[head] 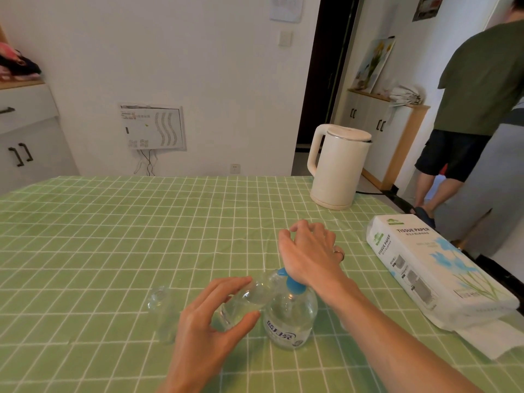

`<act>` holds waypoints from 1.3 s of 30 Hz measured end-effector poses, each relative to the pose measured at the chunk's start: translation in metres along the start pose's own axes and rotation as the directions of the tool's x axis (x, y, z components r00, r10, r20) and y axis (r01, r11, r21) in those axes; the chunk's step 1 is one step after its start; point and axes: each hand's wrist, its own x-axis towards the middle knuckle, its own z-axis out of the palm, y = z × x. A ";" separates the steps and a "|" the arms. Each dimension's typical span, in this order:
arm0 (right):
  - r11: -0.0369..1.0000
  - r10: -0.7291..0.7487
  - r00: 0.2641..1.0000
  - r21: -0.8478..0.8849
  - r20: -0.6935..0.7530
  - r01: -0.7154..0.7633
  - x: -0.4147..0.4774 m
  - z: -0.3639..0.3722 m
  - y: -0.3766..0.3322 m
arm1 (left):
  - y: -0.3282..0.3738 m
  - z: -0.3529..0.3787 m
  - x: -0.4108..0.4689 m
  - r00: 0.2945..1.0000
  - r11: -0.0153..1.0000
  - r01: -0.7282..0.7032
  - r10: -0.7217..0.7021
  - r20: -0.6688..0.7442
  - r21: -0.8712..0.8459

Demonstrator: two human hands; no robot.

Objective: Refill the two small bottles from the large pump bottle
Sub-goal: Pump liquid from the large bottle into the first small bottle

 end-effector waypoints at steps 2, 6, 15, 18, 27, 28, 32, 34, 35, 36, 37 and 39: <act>1.000 -0.011 1.000 -0.005 -0.009 0.011 0.001 -0.003 -0.001 | 0.000 0.000 0.000 1.000 1.000 -0.002 0.002 0.000 0.002; 1.000 -0.021 1.000 -0.017 -0.005 0.021 0.002 -0.004 -0.002 | -0.001 0.000 0.000 1.000 1.000 0.001 -0.001 0.002 0.009; 1.000 -0.002 1.000 -0.014 0.026 0.003 0.000 0.001 0.000 | 0.000 -0.001 0.001 1.000 1.000 -0.008 0.008 0.004 0.011; 1.000 -0.006 1.000 -0.011 0.013 0.007 -0.001 -0.002 -0.001 | 0.001 -0.001 0.001 1.000 1.000 -0.008 0.008 0.001 0.006; 1.000 -0.009 1.000 0.020 -0.001 0.009 0.001 -0.003 -0.002 | -0.001 -0.001 0.001 1.000 1.000 0.000 0.000 0.005 0.007; 1.000 -0.006 1.000 0.007 0.004 0.006 0.001 -0.002 -0.002 | -0.002 -0.001 0.001 1.000 1.000 0.005 -0.005 0.007 0.008; 0.999 -0.003 1.000 -0.032 0.028 0.004 0.000 0.000 -0.001 | -0.001 -0.002 0.000 1.000 1.000 -0.001 0.001 0.010 0.021; 1.000 -0.002 1.000 -0.031 0.019 0.003 -0.002 -0.001 -0.001 | 0.000 -0.001 0.001 1.000 1.000 -0.006 0.005 0.014 0.020; 1.000 -0.002 1.000 -0.030 0.016 0.002 -0.002 -0.002 -0.001 | 0.000 -0.001 0.001 1.000 1.000 -0.004 0.003 0.013 0.018; 1.000 -0.003 1.000 -0.027 0.011 0.003 -0.002 -0.003 -0.002 | 0.000 -0.001 0.001 1.000 1.000 -0.002 0.001 0.012 0.019; 1.000 -0.006 1.000 -0.027 0.004 0.006 -0.002 -0.005 -0.002 | 0.000 -0.001 0.001 1.000 1.000 -0.003 0.002 0.011 0.022; 0.999 -0.021 1.000 -0.040 -0.009 0.021 0.000 -0.006 -0.004 | -0.001 0.000 0.001 1.000 1.000 -0.005 0.005 0.010 0.026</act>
